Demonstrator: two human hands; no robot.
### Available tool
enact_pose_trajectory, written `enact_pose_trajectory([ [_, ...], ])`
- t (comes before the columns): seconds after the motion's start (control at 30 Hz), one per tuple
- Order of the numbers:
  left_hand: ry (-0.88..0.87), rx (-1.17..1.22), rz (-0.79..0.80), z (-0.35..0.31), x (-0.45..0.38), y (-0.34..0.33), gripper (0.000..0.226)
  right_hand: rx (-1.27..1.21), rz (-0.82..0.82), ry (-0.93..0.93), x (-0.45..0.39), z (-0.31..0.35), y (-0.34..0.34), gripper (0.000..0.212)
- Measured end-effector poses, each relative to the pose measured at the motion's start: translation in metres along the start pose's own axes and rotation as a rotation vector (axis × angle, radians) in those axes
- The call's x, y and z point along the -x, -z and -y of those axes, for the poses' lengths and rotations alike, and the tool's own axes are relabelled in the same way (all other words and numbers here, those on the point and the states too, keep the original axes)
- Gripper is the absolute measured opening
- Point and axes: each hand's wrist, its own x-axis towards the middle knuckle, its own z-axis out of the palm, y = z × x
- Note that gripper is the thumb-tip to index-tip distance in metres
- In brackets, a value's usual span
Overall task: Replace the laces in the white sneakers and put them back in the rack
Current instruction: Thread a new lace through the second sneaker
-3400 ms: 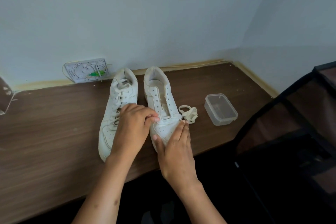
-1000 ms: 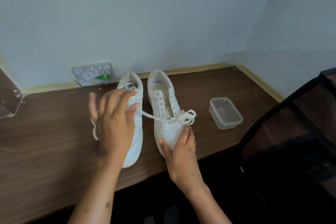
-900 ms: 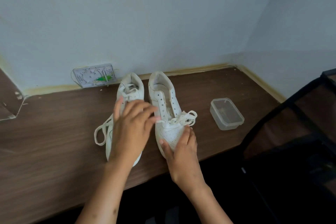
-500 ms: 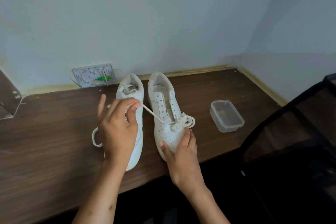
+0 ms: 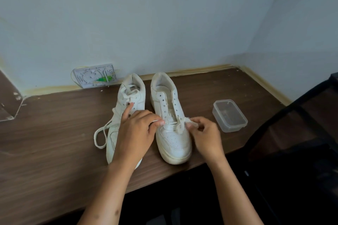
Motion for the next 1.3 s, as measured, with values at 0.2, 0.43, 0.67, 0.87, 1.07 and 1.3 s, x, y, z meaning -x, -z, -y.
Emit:
enact_pose_trajectory([
  [0.2,0.048,0.009,0.022,0.001,0.0,0.0,0.027,0.229,-0.64,0.064,-0.001,0.01,0.047,0.039],
  [0.43,0.013,0.038,0.066,-0.003,-0.002,-0.005,0.019,0.398,-0.035,0.441,0.007,0.002,0.011,0.027],
  [0.67,0.006,0.029,0.059,-0.009,-0.002,-0.006,0.015,0.36,0.01,0.359,0.006,0.0,-0.008,0.009],
  [0.87,0.054,0.017,0.071,-0.016,-0.001,0.0,0.025,0.327,0.013,0.334,0.006,0.002,-0.005,0.012],
  [1.07,0.081,0.04,0.103,-0.017,-0.006,0.01,0.004,0.374,0.08,0.23,0.01,0.018,0.01,0.027],
  [1.3,0.419,0.105,0.318,-0.035,-0.018,0.067,0.035,0.148,0.153,0.151,0.038,0.065,0.047,0.031],
])
